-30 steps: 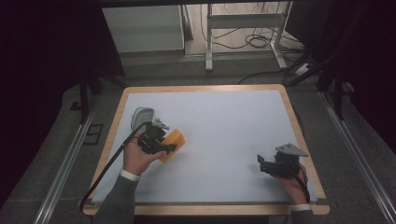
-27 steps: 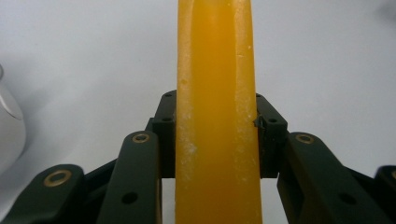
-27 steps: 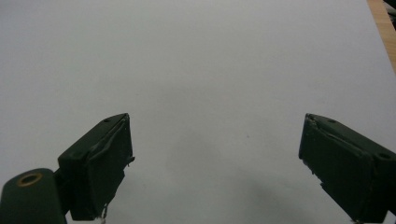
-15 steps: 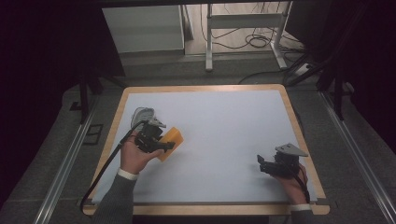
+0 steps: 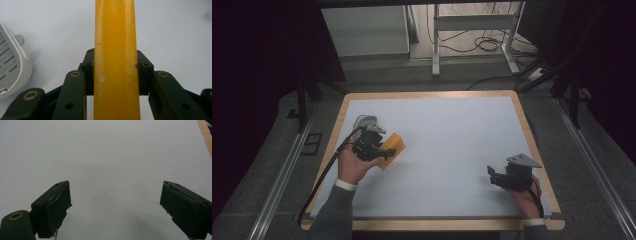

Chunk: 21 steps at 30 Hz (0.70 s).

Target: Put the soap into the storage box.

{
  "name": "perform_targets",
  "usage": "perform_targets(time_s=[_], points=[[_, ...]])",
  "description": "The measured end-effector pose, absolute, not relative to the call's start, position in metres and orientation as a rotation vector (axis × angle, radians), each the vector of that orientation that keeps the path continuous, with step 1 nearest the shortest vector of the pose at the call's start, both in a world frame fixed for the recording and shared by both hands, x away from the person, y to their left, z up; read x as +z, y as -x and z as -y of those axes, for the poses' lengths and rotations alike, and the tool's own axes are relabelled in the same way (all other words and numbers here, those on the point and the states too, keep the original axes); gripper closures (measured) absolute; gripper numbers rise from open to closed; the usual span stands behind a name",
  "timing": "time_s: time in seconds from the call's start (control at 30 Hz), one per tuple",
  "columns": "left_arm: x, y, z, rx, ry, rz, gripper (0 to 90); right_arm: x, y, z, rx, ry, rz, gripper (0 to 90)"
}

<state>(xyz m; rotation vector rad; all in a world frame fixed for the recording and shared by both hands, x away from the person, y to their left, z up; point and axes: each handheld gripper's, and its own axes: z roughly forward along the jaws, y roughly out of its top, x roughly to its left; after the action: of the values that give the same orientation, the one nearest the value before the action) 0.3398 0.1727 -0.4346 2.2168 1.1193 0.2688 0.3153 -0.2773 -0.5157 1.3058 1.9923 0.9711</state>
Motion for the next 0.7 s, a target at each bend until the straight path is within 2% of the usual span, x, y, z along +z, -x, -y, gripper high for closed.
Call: perform_targets(time_s=[0.7], points=[[-0.4319, -0.3413, -0.1783, 0.274, -2.205, -1.133, 60.9, -0.5159, -0.3154, 0.2773, 0.967, -1.307, -1.995, 9.6]])
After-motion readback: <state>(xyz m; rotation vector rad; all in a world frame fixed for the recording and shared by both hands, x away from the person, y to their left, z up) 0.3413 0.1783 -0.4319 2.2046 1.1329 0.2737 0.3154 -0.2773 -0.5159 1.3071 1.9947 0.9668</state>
